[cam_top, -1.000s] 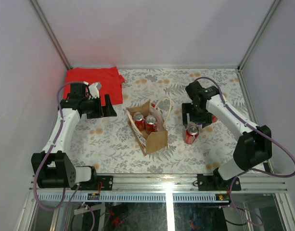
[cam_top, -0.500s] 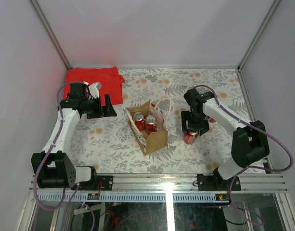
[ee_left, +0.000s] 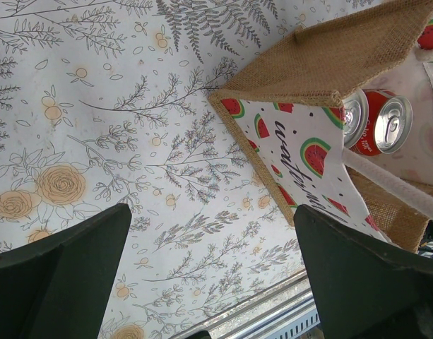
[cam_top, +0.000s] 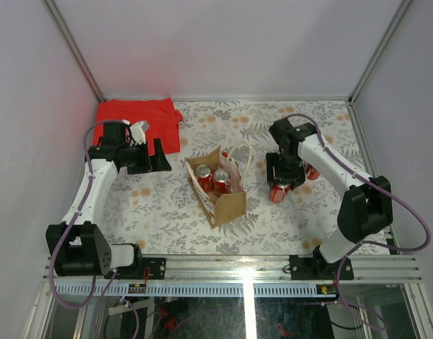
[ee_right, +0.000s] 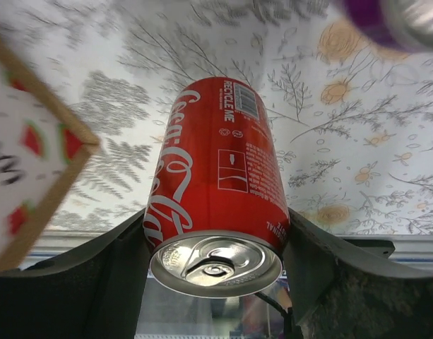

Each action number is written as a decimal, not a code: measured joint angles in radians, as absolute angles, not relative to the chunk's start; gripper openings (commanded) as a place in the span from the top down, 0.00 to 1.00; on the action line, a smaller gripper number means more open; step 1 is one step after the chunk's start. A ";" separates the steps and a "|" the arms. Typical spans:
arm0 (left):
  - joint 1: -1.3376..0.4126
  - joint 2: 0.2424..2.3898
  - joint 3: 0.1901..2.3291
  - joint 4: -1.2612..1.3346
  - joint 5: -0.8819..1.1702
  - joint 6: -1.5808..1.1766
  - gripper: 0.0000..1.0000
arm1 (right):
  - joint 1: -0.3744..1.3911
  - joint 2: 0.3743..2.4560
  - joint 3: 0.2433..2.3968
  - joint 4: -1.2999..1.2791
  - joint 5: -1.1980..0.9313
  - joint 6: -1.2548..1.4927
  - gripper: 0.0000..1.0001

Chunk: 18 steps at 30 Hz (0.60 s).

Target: Place the beverage into the canvas bag

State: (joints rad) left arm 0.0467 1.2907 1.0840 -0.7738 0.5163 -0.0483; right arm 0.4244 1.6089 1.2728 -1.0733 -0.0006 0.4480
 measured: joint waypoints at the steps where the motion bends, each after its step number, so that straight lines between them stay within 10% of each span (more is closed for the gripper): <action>1: 0.047 1.291 1.084 -0.774 0.516 -0.048 0.00 | 0.424 1.614 1.325 -1.100 0.002 0.450 1.00; 9: 0.047 1.291 1.084 -0.774 0.516 -0.048 0.00 | 0.424 1.676 2.026 -1.192 0.074 0.447 1.00; 18: 0.047 1.291 1.084 -0.773 0.517 -0.048 0.00 | 0.506 1.779 2.274 -1.200 0.036 0.442 1.00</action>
